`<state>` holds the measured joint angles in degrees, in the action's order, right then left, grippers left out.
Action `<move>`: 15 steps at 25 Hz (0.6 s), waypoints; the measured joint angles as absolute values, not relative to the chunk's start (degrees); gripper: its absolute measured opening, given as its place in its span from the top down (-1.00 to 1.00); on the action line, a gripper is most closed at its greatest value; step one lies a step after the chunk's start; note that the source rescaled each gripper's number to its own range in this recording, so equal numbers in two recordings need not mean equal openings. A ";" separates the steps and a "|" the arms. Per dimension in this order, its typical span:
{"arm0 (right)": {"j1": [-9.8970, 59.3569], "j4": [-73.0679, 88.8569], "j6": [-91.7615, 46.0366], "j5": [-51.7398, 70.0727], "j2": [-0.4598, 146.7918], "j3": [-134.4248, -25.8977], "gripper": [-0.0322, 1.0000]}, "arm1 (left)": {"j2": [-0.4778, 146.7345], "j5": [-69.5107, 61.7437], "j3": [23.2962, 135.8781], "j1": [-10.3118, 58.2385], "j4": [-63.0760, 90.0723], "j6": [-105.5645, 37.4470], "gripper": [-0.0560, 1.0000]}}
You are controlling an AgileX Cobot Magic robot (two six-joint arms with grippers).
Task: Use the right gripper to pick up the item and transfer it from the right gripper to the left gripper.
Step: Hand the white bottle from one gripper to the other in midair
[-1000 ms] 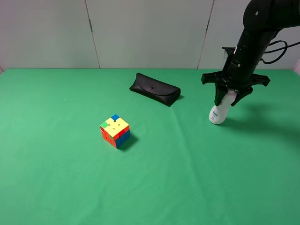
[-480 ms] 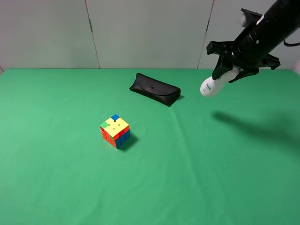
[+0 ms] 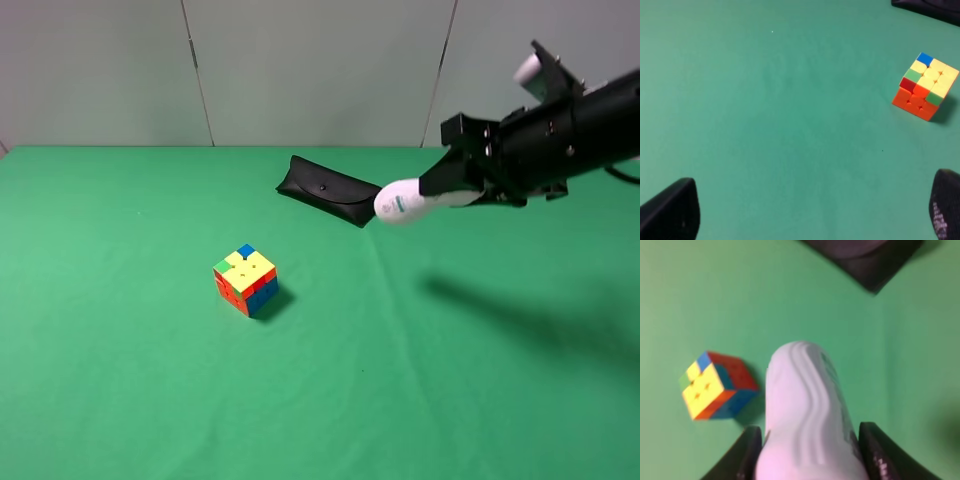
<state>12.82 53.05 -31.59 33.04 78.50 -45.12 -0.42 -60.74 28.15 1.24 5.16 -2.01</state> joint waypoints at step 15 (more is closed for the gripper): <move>12.82 86.46 -63.15 34.75 78.45 -38.10 0.88 | -0.42 -60.74 28.15 1.24 5.16 -2.01 -0.69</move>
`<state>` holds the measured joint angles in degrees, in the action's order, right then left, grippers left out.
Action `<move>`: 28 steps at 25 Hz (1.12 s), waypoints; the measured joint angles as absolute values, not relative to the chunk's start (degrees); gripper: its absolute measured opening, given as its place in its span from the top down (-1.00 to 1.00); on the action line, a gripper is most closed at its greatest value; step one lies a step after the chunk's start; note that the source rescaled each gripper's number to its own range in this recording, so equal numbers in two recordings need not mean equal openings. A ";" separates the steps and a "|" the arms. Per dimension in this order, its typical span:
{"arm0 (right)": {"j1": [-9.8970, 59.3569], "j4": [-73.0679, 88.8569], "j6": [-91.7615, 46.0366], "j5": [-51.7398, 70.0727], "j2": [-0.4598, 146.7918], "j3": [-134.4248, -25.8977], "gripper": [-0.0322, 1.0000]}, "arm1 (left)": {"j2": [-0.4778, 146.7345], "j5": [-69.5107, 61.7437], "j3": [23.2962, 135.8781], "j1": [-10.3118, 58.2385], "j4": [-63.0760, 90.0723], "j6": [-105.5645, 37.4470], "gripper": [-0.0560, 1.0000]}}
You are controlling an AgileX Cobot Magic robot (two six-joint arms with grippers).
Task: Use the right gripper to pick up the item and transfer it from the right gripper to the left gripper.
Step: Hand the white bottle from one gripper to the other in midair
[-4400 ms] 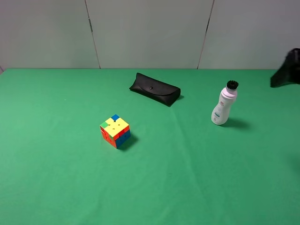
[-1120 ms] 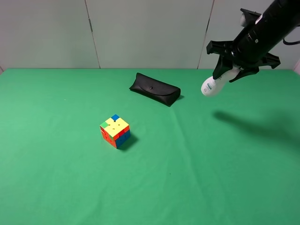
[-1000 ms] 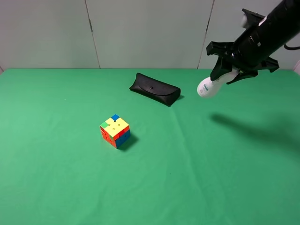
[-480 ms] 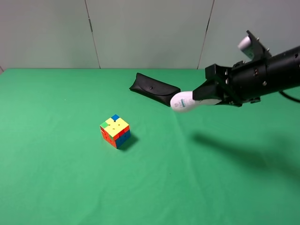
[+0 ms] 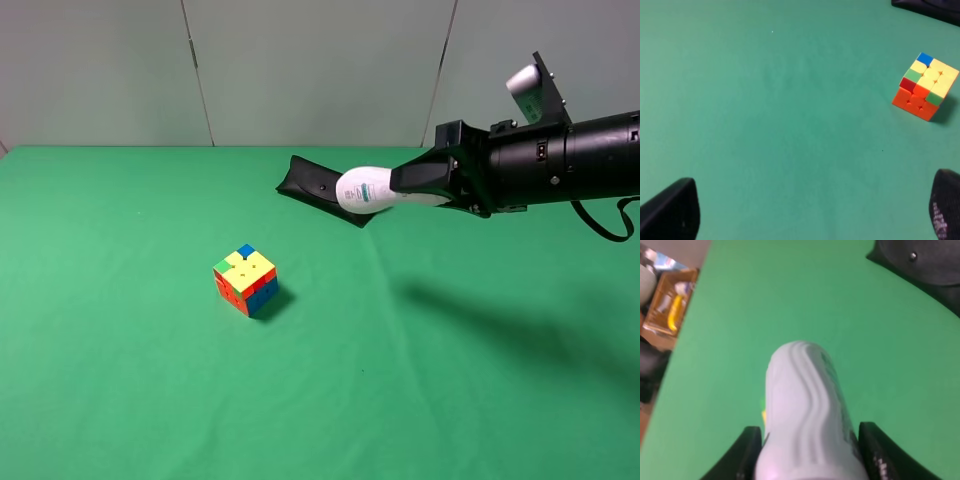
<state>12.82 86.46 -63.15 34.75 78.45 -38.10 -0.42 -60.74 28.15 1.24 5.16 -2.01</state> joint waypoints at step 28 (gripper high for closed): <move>12.82 87.89 -58.85 40.42 78.45 -38.10 0.88 | -0.42 -60.74 28.15 1.24 5.21 -2.01 -0.69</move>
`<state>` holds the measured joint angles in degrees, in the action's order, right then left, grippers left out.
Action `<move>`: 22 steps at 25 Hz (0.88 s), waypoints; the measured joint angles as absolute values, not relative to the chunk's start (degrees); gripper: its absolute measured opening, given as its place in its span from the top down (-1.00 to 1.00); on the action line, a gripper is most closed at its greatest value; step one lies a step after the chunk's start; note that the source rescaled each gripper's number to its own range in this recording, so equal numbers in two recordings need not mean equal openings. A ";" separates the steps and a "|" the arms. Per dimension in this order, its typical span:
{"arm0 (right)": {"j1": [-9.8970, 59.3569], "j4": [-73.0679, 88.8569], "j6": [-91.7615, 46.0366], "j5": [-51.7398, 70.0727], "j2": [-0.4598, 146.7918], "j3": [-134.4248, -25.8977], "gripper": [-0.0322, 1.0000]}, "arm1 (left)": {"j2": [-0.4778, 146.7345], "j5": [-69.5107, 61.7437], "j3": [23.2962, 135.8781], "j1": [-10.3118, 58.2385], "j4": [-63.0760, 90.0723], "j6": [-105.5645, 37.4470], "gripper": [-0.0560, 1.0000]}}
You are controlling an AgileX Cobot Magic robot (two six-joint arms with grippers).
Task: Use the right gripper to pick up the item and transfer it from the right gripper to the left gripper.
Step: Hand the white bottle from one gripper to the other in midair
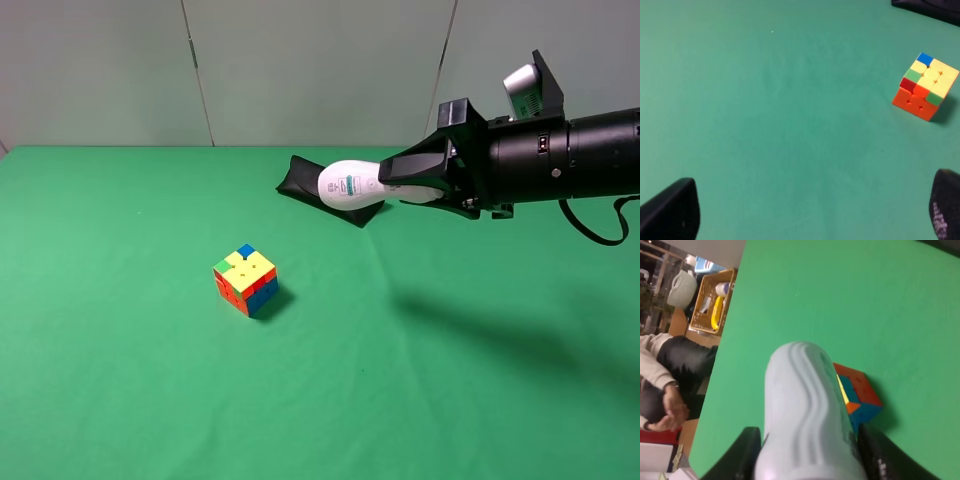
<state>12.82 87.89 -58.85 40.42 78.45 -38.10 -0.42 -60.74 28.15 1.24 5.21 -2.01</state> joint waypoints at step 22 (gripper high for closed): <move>12.82 85.72 -58.83 40.91 78.45 -38.10 0.88 | 26.42 -51.00 29.84 1.24 31.64 -41.16 -0.69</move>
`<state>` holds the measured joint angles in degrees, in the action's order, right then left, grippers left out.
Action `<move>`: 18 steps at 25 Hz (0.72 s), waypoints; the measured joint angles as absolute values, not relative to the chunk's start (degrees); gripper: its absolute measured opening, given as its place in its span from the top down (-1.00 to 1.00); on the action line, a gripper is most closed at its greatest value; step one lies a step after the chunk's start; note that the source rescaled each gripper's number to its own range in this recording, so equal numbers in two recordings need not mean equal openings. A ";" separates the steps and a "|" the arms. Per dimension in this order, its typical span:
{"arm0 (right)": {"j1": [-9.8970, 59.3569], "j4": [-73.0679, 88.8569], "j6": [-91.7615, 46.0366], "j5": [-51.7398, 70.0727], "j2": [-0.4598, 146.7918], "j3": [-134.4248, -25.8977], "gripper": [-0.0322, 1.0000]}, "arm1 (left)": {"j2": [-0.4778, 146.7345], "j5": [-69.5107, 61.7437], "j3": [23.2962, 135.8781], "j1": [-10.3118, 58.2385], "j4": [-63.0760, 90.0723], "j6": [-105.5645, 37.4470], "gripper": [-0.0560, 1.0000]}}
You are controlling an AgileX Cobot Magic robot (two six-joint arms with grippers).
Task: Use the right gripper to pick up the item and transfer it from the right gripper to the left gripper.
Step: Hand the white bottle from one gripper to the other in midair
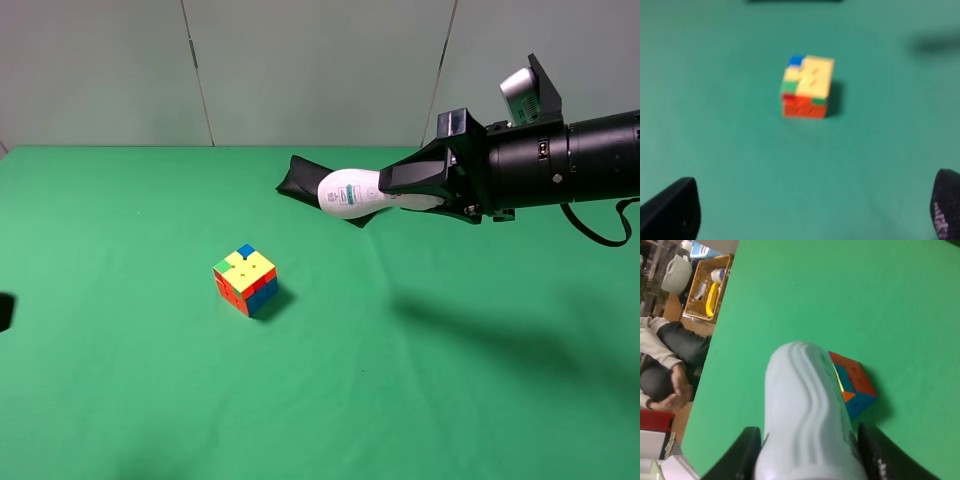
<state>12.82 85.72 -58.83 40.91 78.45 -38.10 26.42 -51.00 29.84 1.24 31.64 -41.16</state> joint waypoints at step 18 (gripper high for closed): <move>12.82 84.09 -58.83 42.31 78.43 -38.10 0.88 | 69.95 -48.47 45.09 11.16 62.81 -109.57 -0.69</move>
